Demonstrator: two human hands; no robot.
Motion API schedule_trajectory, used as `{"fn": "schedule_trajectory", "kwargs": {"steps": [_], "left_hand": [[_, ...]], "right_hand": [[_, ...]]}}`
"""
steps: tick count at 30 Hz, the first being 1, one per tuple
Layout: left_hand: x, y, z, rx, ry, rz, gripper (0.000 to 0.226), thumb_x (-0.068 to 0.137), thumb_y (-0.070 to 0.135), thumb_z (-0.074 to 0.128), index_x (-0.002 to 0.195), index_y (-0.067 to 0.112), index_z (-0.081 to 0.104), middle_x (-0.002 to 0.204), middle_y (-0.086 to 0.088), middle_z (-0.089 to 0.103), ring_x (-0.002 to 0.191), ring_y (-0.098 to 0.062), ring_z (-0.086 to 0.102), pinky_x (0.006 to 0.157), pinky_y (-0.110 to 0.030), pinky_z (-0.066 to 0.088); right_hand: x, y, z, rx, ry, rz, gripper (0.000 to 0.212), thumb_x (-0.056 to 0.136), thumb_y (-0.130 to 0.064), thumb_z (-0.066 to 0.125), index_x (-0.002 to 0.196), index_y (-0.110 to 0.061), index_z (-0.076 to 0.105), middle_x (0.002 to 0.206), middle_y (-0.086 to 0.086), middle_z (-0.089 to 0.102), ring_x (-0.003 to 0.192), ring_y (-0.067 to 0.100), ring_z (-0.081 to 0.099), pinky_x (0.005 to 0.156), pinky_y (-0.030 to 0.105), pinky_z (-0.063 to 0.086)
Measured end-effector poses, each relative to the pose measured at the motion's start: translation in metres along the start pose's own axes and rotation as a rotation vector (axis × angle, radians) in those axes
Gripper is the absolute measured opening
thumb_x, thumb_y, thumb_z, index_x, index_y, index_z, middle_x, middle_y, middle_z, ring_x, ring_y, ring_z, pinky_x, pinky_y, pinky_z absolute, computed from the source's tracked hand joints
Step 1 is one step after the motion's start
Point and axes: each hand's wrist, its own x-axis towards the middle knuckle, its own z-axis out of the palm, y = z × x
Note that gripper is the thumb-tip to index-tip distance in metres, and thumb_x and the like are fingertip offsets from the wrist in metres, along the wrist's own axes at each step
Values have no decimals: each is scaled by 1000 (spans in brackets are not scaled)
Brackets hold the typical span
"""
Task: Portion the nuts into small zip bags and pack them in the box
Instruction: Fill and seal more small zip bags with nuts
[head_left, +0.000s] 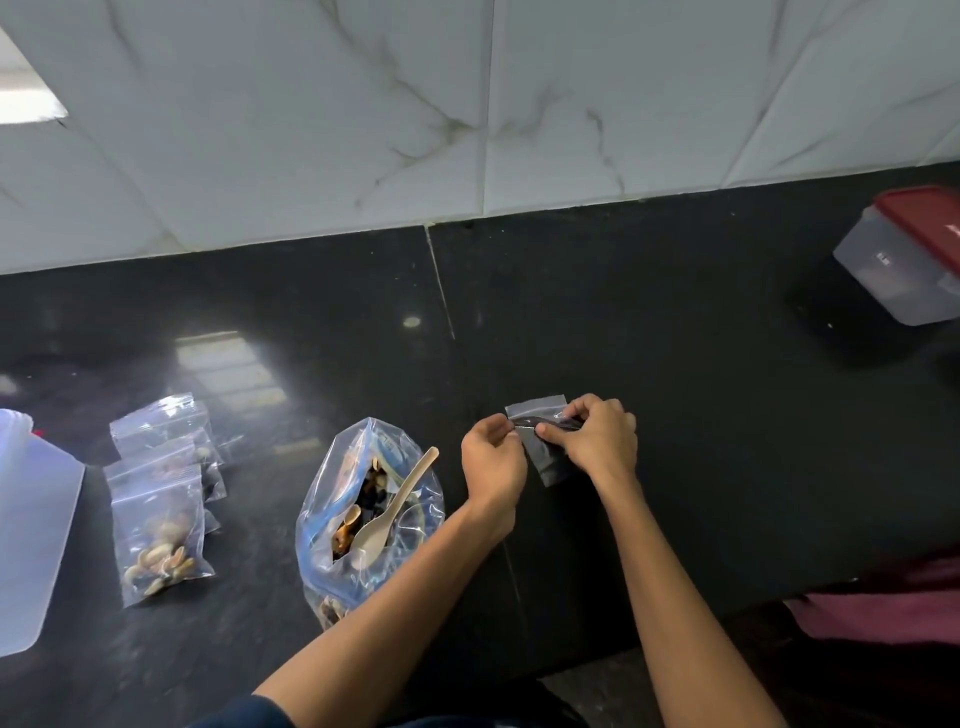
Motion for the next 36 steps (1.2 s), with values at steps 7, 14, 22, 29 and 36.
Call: {"fn": "schedule_trajectory", "kwargs": {"steps": [7,14,22,29,36], "left_hand": [[-14,17,-12,-98,-44,135,32,90,15,62,121,11,54,107,-7,64,93,-14,64,71,-16,51],[-49,68,-63,-151,-73,481,22,93,25,57,92,5,66,86,-11,70,83,-25,68,73,-36,55],[-52,79,-163,-189,-66,335,13,90,9,60,87,9,73,75,-9,70,66,-14,65,58,-21,54],[-45,62,-204,-189,119,284,8,86,4,65,88,7,72,68,0,71,62,-7,66,65,-23,55],[-36,63,-212,-351,244,322,13,76,5,76,87,9,71,77,-3,72,70,-10,69,61,-19,54]], "right_hand": [[-25,-19,-24,578,-105,-103,27,78,-18,76,91,-20,52,93,-6,65,88,7,63,67,22,51],[-65,-80,-58,750,-174,-405,31,77,-15,76,98,-17,54,81,-10,69,80,-7,65,61,11,52],[-91,-134,-25,638,-468,-642,27,76,-7,76,92,-14,56,85,6,70,84,20,70,70,26,57],[-108,-155,17,387,-386,-691,29,79,-11,75,96,-28,59,104,-11,59,99,5,56,86,27,47],[-151,-179,40,576,-133,-591,15,86,-25,69,98,-18,64,90,-6,66,83,2,62,63,6,48]]}}
